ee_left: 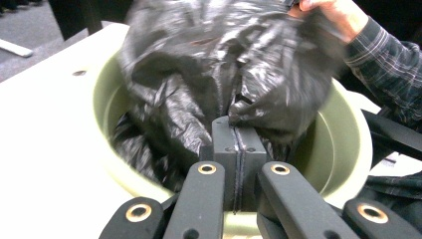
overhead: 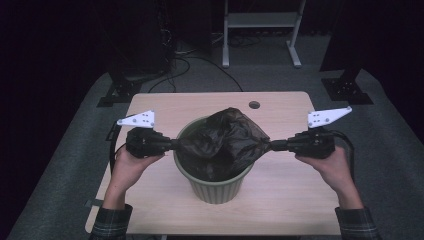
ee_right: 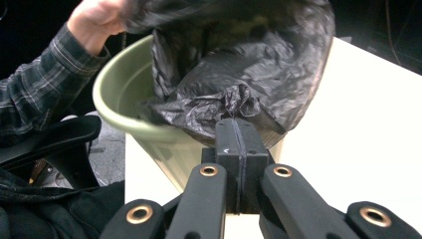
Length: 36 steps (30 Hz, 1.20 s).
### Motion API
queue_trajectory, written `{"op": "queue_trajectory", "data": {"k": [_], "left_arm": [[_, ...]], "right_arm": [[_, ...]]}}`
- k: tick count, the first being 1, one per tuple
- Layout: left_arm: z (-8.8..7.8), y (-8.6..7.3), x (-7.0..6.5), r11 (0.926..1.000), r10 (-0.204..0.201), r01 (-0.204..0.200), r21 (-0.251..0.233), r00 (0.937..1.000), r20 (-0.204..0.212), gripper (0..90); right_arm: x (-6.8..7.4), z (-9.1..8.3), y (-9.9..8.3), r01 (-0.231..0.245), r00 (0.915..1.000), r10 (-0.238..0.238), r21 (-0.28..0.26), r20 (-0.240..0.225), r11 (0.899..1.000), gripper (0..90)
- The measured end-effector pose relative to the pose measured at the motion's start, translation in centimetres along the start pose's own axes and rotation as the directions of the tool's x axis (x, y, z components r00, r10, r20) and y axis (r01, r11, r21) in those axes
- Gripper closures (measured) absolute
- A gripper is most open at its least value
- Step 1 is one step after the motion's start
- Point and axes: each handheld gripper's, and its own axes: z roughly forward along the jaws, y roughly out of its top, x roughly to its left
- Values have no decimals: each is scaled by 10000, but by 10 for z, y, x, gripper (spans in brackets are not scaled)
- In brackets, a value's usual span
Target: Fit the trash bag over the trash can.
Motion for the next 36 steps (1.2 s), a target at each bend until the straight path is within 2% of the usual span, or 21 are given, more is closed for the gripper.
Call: {"op": "queue_trajectory", "data": {"k": [3,9,14,19,26,27,28,29,31,32,36], "left_arm": [[-10,-6,3,9999,-162,162,-32,9997,-180,900],[-26,-23,13,9974,-680,666,-276,9962,-537,900],[-28,-32,20,9949,-988,971,-273,9927,-687,900],[-25,-33,22,9952,-977,969,-129,9906,-960,900],[-21,-36,25,9948,-1020,1022,-40,9889,-1078,900],[-21,-35,24,9951,-989,989,-54,9895,-1058,899],[-22,-35,24,9952,-974,967,-113,9897,-1047,894],[-23,-35,24,9953,-964,944,-234,9894,-1089,845],[-28,-34,22,9943,-958,896,-574,9887,-1154,734],[-30,-33,22,9938,-944,865,-699,9884,-1191,667],[-40,-28,20,9926,-844,717,-980,9876,-1321,497]], "right_arm": [[-5,-10,-10,-257,9995,257,-15,199,9997,897],[-11,-22,-23,-429,9980,431,-47,454,9991,897],[-18,-23,-32,-672,9953,664,96,704,9977,897],[-21,-20,-34,-672,9920,642,241,1089,9975,898],[-24,-15,-36,-722,9901,674,352,1230,9968,898],[-25,-15,-36,-689,9903,639,360,1237,9970,880],[-25,-15,-35,-681,9900,639,293,1256,9972,817],[-25,-15,-34,-736,9893,709,171,1279,9971,759],[-25,-19,-32,-747,9889,753,-94,1278,9972,700],[-24,-21,-30,-749,9882,770,-206,1327,9970,686],[-22,-27,-24,-658,9878,714,-449,1384,9968,636]]}}
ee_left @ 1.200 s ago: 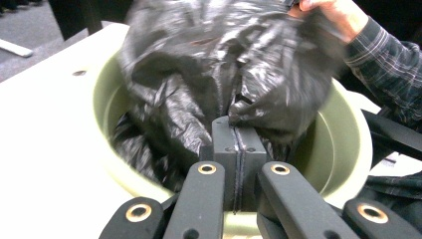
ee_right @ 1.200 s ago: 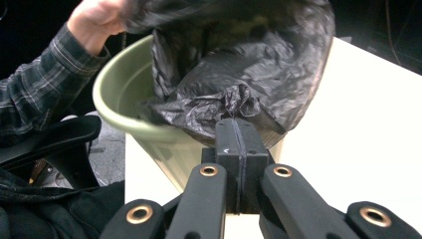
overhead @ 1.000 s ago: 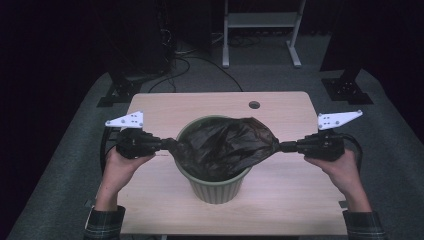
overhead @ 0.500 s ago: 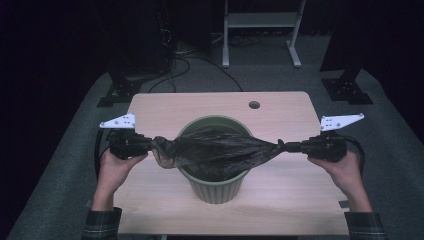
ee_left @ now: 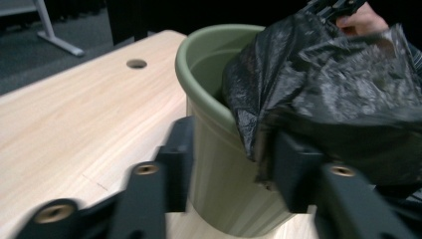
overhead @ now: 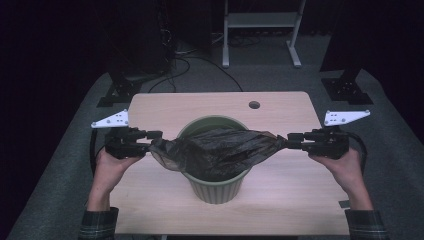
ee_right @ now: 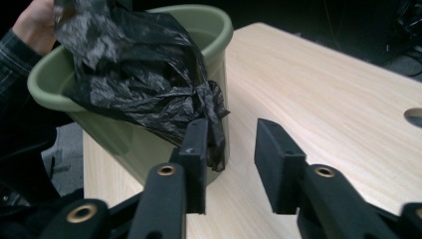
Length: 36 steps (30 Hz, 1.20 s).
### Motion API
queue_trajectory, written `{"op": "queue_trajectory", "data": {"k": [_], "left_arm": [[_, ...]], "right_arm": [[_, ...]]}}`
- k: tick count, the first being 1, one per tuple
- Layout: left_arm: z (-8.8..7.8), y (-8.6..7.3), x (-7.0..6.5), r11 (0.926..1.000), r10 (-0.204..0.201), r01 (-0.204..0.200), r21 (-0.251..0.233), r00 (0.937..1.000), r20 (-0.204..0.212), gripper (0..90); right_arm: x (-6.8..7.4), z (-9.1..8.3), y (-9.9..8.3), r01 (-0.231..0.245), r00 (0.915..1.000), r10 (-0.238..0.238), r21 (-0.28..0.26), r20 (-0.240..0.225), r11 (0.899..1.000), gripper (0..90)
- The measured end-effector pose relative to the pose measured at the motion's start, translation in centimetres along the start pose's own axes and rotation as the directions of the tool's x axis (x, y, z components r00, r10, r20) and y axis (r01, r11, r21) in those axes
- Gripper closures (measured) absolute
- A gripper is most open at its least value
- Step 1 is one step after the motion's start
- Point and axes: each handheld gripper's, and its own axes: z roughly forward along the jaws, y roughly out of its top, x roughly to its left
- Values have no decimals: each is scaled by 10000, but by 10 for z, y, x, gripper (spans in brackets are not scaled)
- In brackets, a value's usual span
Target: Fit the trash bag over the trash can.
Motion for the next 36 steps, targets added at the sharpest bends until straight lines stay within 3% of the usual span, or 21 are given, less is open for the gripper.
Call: {"op": "queue_trajectory", "data": {"k": [9,17,25,36], "left_arm": [[-7,18,-7,9987,482,-486,-160,9986,-212,336],[-5,45,-14,9947,924,-941,-425,9949,-395,253],[11,57,-20,9923,1158,-1164,-432,9931,-168,248],[25,76,-30,9872,1527,-1523,-466,9883,44,247]], "right_arm": [[12,-1,23,461,9989,-461,-582,5,9972,516],[26,8,42,898,9955,-919,-857,-215,9923,505],[41,42,66,1375,9865,-1433,-752,-788,9876,486],[76,99,102,2250,9594,-2312,-561,-1615,9727,481]]}}
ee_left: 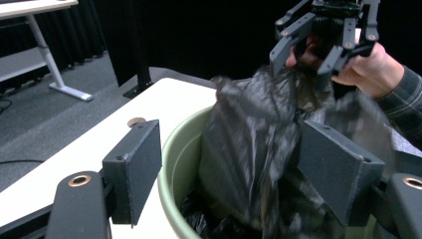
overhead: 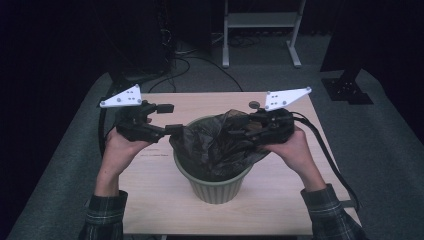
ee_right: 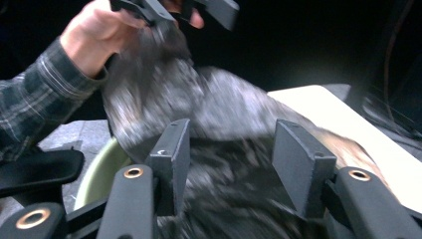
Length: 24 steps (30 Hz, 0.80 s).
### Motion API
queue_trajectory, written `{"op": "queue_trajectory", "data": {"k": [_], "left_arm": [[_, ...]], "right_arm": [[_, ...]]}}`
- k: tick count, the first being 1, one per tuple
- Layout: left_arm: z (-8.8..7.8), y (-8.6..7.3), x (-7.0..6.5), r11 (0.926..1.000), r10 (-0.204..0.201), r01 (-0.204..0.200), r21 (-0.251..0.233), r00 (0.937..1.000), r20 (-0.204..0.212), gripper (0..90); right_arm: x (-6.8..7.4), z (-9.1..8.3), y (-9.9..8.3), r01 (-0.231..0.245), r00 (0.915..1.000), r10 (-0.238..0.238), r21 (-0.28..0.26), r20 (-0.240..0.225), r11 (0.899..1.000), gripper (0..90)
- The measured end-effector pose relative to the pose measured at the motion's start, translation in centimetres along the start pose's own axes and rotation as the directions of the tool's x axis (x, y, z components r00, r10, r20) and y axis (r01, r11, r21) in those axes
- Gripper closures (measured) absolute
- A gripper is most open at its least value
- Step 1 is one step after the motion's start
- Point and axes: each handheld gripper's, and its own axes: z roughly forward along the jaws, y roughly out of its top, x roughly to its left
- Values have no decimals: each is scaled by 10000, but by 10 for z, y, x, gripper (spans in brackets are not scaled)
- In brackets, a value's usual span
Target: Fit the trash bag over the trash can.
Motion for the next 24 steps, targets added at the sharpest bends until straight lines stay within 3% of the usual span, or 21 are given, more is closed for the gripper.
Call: {"op": "queue_trajectory", "data": {"k": [4,7,11,16,20,24], "left_arm": [[9,3,-3,10000,63,-63,28,9999,140,245],[12,7,-7,9998,166,-164,-83,9995,250,243],[20,14,-16,9992,391,-390,-37,9982,464,242],[37,9,-26,9974,531,-559,449,9968,595,237],[49,1,-24,9929,537,-559,1050,9983,243,217],[54,-10,-16,9912,282,-278,1296,9996,-14,219]], "right_arm": [[6,22,8,97,9987,-89,154,-509,9998,512],[10,41,9,316,9978,-273,706,-611,9970,518],[9,49,5,275,9981,-219,966,-581,9949,530],[6,42,2,-29,9993,59,841,-356,9965,542],[1,29,-3,-218,9996,230,676,-164,9975,533],[-3,12,-10,-352,9993,347,484,116,9982,506]]}}
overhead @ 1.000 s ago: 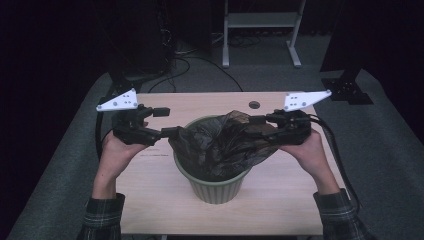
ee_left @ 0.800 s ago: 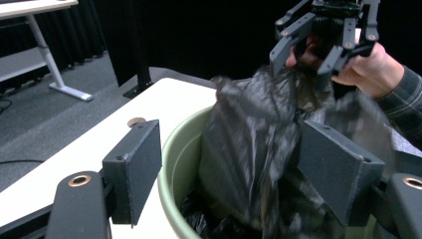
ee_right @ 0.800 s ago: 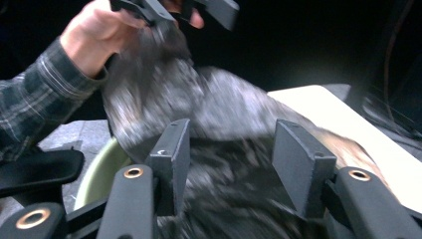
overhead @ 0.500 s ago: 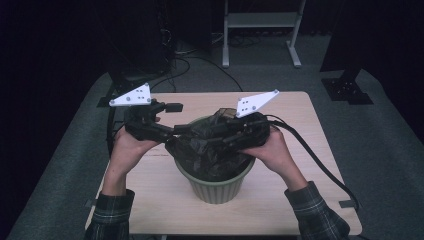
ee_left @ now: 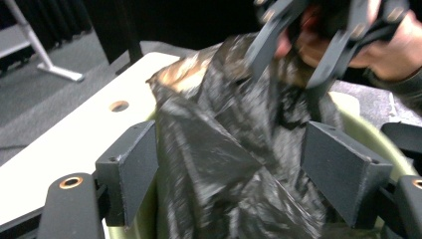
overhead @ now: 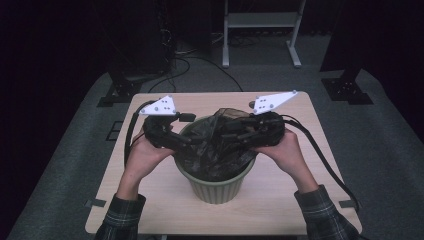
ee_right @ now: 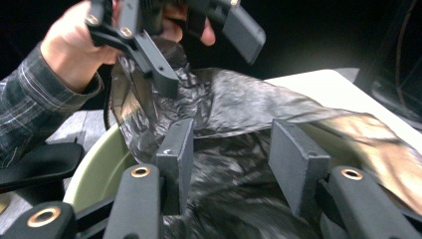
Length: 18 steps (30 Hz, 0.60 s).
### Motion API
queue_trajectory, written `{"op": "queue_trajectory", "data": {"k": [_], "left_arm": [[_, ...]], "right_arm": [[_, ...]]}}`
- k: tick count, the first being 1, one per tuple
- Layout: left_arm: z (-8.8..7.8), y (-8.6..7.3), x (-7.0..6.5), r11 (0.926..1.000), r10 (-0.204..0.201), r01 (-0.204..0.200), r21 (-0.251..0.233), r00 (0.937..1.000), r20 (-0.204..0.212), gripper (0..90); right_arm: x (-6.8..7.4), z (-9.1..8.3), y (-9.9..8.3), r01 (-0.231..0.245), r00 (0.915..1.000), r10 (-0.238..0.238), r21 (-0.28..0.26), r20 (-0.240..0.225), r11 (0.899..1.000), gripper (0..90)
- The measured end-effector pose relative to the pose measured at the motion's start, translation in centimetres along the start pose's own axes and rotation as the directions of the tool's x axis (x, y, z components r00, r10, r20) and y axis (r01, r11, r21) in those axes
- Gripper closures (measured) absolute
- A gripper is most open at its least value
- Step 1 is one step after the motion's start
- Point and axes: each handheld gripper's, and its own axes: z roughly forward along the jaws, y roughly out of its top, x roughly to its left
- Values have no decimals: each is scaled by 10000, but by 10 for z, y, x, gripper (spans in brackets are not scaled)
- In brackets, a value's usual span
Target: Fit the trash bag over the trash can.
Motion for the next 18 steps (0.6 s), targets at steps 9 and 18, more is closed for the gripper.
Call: {"op": "queue_trajectory", "data": {"k": [9,18], "left_arm": [[-1,-16,13,9987,-397,386,321,9987,333,537],[-8,-19,20,9974,-713,703,169,9949,713,897]], "right_arm": [[-13,-43,-16,-427,9963,460,-465,722,9980,474],[-19,-60,-19,-298,9873,368,-474,1545,9984,467]]}}
